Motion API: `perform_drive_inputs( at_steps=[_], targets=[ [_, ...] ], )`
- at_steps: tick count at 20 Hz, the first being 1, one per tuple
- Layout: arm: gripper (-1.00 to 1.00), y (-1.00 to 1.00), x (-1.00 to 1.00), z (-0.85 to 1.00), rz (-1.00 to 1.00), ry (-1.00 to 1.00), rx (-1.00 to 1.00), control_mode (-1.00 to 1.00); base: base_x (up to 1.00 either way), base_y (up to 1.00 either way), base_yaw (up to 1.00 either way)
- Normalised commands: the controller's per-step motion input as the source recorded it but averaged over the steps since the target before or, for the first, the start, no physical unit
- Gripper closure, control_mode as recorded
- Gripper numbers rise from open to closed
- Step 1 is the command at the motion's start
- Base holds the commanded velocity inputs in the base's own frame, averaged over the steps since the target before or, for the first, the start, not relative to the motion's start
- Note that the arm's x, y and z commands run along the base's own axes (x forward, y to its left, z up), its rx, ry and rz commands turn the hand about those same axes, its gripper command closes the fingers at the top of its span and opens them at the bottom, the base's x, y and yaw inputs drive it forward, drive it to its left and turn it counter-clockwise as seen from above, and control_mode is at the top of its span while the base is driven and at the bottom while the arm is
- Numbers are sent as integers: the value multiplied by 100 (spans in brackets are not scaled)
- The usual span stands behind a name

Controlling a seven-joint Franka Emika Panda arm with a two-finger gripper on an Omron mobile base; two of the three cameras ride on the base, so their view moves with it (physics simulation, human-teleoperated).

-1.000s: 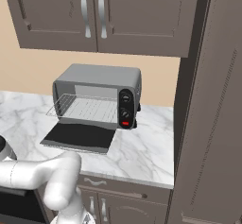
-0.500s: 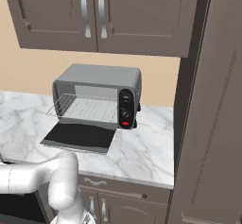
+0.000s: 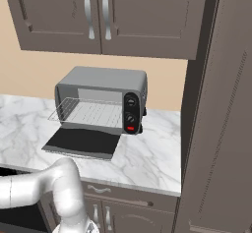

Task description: Pick up the bagel from the plate, place it on the toaster oven rack, close the door, and set the timer.

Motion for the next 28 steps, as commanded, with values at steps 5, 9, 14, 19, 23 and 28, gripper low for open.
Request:
perform_drive_inputs(
  at_steps=[5, 9, 14, 19, 23, 28],
  targets=[
    [100, -92, -30, 33, -26, -2, 0, -100, 0, 0, 0],
    [100, -74, -37, 35, -14, -6, 0, -100, 0, 0, 0],
    [100, -73, -13, 44, -2, 0, 3, -100, 0, 0, 0],
    [100, -81, 0, 39, 0, 1, 5, -100, 0, 0, 0],
    [100, -91, 0, 26, 6, 1, 5, -100, 0, 0, 0],
    [100, -100, 0, 12, 10, 6, 7, -100, 0, 0, 0]
  ],
)
